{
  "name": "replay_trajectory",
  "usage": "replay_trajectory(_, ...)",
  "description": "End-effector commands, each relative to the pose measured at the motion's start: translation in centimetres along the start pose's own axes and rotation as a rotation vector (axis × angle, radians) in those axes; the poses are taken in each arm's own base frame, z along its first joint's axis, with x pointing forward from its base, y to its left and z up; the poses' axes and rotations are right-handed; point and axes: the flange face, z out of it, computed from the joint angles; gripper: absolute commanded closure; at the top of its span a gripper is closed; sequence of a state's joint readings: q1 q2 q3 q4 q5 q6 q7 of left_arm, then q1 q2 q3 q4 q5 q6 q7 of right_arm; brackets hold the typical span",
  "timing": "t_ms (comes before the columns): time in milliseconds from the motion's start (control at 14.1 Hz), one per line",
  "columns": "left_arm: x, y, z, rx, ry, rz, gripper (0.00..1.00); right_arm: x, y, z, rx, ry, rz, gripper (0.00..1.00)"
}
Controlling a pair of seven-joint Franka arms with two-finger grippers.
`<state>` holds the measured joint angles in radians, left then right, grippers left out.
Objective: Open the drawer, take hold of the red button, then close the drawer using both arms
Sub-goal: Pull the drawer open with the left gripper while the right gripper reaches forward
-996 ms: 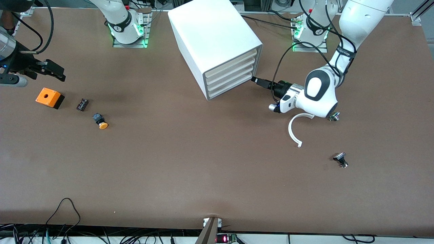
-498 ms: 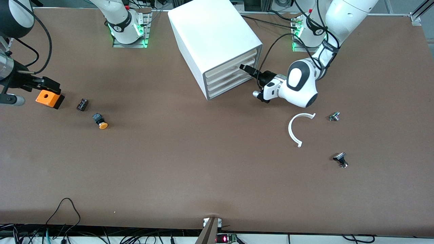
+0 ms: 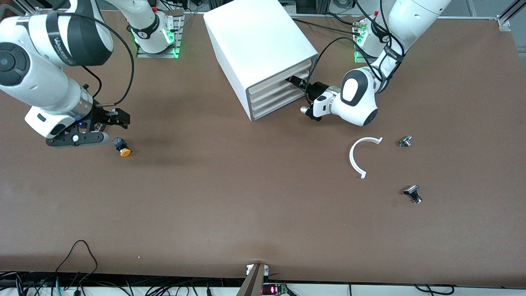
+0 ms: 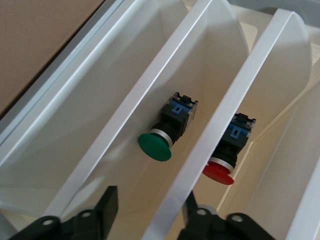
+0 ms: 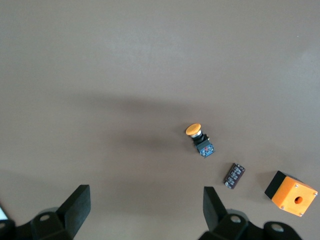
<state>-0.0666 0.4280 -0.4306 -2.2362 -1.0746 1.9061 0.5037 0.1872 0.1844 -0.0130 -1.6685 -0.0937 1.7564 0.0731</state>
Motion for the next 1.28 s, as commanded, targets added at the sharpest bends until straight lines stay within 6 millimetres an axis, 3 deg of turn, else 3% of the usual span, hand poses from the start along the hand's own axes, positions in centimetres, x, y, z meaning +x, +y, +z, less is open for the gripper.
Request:
replay_trajectory(0, -0.4, -0.2, 0.5, -0.01, 0.011, 0.017, 1.0, 1.1, 1.2, -0.2, 0.004, 0.005, 0.003, 0.0)
replay_trajectory(71, -0.4, -0.2, 0.4, -0.003, 0.009, 0.022, 1.0, 1.5, 0.6, 0.8, -0.001, -0.01, -0.011, 0.0)
replay_trajectory(213, 0.1, -0.6, -1.3, 0.008, 0.056, 0.019, 1.0, 2.4, -3.0, 1.0, -0.02, -0.014, -0.065, 0.0)
replay_trajectory(285, 0.6, -1.2, -2.8, 0.025, 0.107, 0.009, 1.0, 2.5, -3.0, 0.7, -0.02, -0.008, -0.063, 0.0)
replay_trajectory(498, 1.9, -1.6, -7.4, 0.051, 0.233, 0.01, 1.0, 2.6, -0.7, 0.7, 0.0, -0.012, -0.031, 0.0)
replay_trajectory(640, 2.6, -1.9, -10.3, 0.05, 0.288, 0.008, 1.0, 2.5, -0.5, 0.5, 0.0, -0.012, -0.04, 0.0)
replay_trajectory(712, 2.6, -2.4, -11.8, 0.05, 0.317, -0.002, 1.0, 2.5, -0.1, 0.5, 0.001, -0.011, -0.094, 0.0)
replay_trajectory(925, 3.6, -1.3, -16.3, 0.053, 0.401, 0.028, 0.98, 2.6, 2.0, 0.6, 0.072, 0.005, -0.386, 0.0)
replay_trajectory(1067, 3.8, -1.0, -18.0, 0.053, 0.432, 0.032, 0.77, 3.0, 2.8, -0.7, 0.183, 0.077, -0.542, 0.0)
replay_trajectory(1139, 3.7, -1.2, -18.4, 0.05, 0.438, 0.029, 0.44, 3.4, 2.5, -1.3, 0.198, 0.111, -0.649, 0.0)
replay_trajectory(1210, 3.7, -1.2, -18.6, 0.046, 0.444, 0.03, 0.0, 3.9, 1.7, -1.6, 0.191, 0.133, -0.766, 0.0)
